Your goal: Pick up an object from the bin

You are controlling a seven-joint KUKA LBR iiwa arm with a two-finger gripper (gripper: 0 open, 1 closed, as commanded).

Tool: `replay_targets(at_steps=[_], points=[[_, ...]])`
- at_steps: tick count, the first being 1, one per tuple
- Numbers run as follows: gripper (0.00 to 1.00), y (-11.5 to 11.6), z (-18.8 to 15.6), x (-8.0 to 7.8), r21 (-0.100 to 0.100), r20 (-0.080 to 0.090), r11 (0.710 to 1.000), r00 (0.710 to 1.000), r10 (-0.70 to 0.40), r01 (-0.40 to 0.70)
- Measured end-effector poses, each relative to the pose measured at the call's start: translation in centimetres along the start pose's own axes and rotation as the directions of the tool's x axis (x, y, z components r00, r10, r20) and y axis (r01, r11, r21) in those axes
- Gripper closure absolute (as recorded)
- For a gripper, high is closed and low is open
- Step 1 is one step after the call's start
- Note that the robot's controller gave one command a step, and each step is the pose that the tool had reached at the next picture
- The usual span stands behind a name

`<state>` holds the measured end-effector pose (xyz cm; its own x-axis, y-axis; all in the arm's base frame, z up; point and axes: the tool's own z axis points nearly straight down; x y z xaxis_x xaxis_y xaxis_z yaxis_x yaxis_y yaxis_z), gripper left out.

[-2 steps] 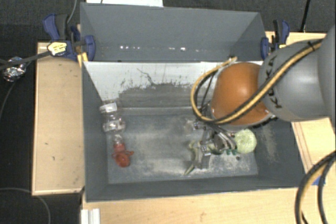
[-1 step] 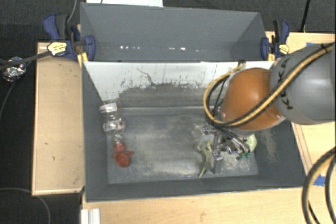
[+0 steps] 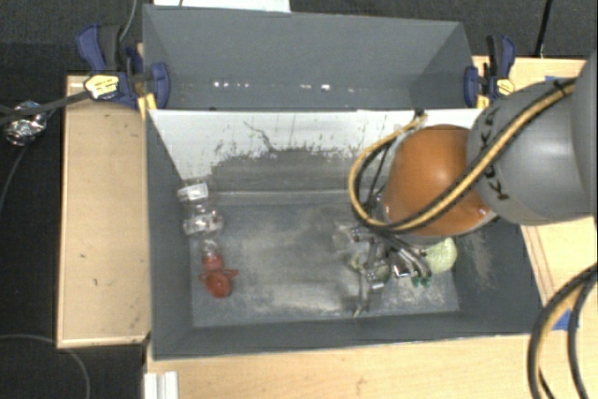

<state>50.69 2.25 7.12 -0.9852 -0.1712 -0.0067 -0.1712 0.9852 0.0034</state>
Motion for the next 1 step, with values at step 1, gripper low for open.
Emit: replay_targets(at_steps=[1], points=[[0.0, -0.81, 0.02, 0.72, 0.0, 0.001, 0.993, 0.993, -0.115, 0.115]])
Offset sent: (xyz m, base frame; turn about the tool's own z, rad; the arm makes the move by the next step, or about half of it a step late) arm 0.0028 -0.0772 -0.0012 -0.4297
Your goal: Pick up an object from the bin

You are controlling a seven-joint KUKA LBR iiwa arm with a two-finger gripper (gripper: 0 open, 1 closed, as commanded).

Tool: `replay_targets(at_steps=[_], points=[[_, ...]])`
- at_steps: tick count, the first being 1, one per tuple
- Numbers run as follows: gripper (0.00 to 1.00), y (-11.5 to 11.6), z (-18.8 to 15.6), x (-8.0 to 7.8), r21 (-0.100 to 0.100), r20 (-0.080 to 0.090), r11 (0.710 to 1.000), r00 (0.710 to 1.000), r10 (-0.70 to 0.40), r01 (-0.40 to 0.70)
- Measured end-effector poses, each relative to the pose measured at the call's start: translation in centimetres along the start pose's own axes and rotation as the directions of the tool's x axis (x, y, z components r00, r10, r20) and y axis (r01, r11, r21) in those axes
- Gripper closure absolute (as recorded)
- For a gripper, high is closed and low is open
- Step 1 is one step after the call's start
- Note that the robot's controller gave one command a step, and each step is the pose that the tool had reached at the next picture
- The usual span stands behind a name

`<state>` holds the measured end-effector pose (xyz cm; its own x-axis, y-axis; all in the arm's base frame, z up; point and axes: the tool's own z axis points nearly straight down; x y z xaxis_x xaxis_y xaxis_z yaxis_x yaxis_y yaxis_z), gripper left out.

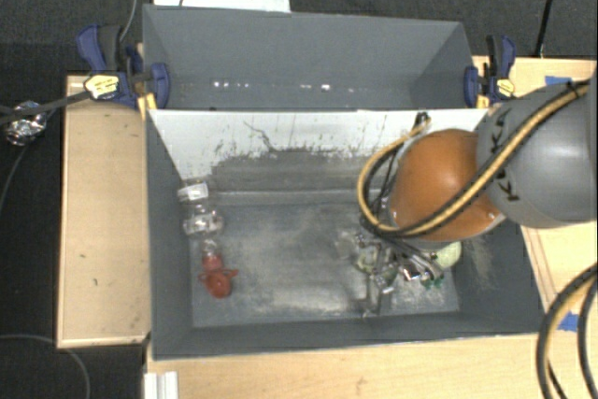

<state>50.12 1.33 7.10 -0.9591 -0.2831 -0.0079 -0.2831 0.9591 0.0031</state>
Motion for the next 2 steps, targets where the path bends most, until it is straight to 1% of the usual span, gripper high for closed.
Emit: replay_targets(at_steps=[1, 2], points=[[0.0, -4.6, 0.0, 0.7, 0.001, 0.003, 0.958, 0.958, -0.287, 0.287], [0.0, -8.3, 0.0, 1.7, 0.004, 0.002, 0.958, 0.958, -0.288, 0.288]])
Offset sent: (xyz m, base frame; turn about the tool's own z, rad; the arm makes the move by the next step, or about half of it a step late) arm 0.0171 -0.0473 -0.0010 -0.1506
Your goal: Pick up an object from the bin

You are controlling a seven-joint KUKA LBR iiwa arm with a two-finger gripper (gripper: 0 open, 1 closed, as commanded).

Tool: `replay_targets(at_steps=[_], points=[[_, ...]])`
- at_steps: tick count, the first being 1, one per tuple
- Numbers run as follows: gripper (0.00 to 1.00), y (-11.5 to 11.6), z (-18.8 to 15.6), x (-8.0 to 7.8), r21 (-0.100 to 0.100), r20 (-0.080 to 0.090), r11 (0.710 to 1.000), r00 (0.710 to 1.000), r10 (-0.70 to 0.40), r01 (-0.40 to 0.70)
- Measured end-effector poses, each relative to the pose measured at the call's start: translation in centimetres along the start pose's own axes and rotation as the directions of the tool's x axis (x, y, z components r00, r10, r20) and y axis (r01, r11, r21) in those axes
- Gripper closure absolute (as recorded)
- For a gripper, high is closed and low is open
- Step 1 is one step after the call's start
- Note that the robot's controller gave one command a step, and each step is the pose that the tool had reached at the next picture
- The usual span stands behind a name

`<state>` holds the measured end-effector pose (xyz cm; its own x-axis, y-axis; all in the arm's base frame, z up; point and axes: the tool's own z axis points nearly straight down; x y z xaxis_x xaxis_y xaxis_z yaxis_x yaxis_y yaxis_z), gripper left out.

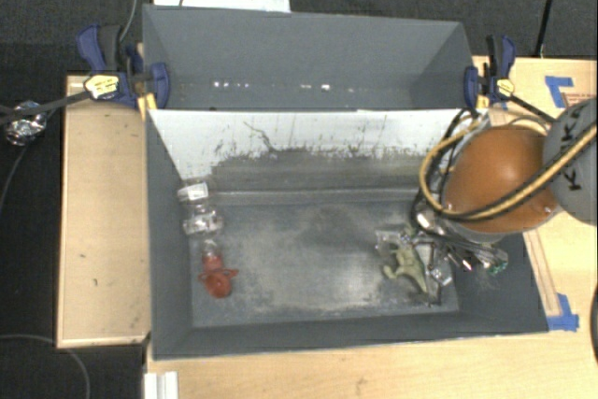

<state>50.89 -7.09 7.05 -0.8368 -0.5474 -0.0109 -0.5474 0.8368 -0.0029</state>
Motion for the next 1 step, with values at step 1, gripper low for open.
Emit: replay_targets(at_steps=[1], points=[[0.0, 0.09, 0.04, -1.82, -0.001, 0.002, 0.998, 0.998, -0.066, 0.066]])
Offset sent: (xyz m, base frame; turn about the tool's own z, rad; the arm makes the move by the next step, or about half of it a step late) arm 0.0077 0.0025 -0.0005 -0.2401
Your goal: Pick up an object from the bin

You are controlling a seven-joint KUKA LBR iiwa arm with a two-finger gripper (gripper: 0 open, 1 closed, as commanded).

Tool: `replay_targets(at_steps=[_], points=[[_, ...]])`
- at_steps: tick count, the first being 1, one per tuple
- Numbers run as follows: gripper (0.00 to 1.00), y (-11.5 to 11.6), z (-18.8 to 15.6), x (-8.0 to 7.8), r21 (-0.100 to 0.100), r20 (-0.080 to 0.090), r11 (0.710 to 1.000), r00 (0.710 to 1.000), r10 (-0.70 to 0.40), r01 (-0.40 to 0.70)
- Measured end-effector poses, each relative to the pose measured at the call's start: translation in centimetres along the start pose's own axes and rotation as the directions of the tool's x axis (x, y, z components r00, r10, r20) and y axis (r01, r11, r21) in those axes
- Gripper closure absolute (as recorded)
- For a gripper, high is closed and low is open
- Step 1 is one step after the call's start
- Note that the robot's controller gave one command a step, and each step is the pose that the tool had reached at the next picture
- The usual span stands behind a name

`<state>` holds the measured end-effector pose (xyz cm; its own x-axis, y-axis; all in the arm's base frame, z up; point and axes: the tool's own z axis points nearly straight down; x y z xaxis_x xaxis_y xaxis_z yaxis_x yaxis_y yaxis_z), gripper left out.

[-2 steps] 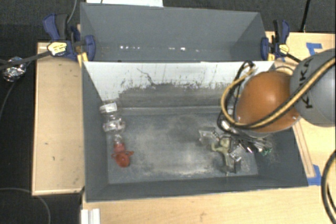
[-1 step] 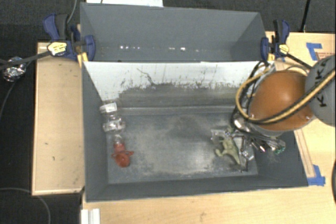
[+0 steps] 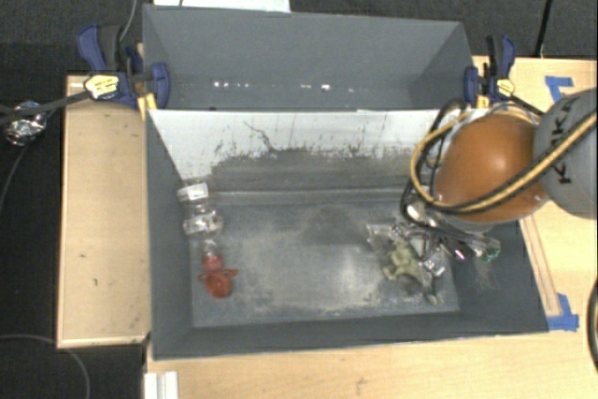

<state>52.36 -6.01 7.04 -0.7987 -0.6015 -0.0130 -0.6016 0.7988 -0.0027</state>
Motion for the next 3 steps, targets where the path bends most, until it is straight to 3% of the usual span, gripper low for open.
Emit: replay_targets(at_steps=[1, 2, 3], points=[[0.0, 0.2, 0.0, -0.6, -0.001, 0.001, 0.997, 0.997, -0.078, 0.078], [0.0, -2.6, -0.8, -1.0, -0.001, 0.001, 0.985, 0.985, -0.173, 0.173], [1.0, -1.8, -1.7, -1.1, -0.001, 0.003, 0.971, 0.971, -0.238, 0.238]])
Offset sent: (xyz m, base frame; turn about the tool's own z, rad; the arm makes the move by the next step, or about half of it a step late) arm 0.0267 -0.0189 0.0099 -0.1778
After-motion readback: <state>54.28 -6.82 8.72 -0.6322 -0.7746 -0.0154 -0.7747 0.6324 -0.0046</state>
